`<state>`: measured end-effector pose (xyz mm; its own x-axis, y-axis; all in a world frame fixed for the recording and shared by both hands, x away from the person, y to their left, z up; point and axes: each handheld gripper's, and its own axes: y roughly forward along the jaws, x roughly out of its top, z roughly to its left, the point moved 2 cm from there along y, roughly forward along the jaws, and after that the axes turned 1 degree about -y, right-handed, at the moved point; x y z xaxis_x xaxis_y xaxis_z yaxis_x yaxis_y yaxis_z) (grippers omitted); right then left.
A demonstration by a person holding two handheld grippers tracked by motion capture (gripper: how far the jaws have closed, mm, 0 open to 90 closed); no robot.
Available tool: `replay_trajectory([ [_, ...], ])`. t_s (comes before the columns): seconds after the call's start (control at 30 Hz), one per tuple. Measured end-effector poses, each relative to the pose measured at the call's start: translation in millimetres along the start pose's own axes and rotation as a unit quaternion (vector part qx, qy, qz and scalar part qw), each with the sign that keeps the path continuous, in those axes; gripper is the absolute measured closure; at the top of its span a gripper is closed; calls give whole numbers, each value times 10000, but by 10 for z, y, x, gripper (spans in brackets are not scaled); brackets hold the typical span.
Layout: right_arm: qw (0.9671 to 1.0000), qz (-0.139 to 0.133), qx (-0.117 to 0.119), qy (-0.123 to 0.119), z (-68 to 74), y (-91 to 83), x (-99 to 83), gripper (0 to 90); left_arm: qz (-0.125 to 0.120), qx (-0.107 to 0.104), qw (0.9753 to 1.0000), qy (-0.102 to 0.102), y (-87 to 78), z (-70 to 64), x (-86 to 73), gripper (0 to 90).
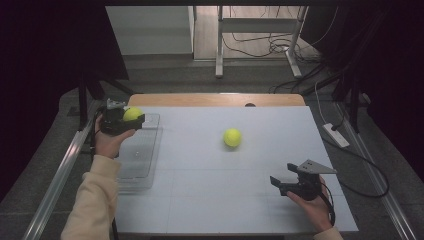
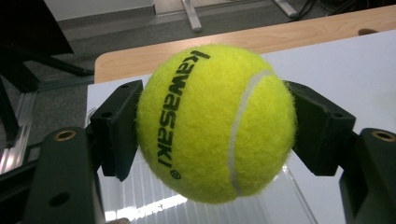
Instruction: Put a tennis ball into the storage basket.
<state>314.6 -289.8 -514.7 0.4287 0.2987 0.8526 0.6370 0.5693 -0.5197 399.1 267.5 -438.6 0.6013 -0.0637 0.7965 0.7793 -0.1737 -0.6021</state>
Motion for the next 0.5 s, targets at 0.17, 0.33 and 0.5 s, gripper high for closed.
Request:
replay_trajectory([
  [0.17, 10000, 22, -1, 8, -4, 4, -5, 126, 125, 98, 9999, -6, 47, 61, 0, 270],
  [0.33, 10000, 44, -4, 6, 1, 10, -8, 126, 174, 136, 9998, -2, 71, 111, 27, 270],
  [0.5, 10000, 51, -13, 8, -1, 12, -9, 126, 255, 185, 9995, 56, 103, 152, 44, 270],
])
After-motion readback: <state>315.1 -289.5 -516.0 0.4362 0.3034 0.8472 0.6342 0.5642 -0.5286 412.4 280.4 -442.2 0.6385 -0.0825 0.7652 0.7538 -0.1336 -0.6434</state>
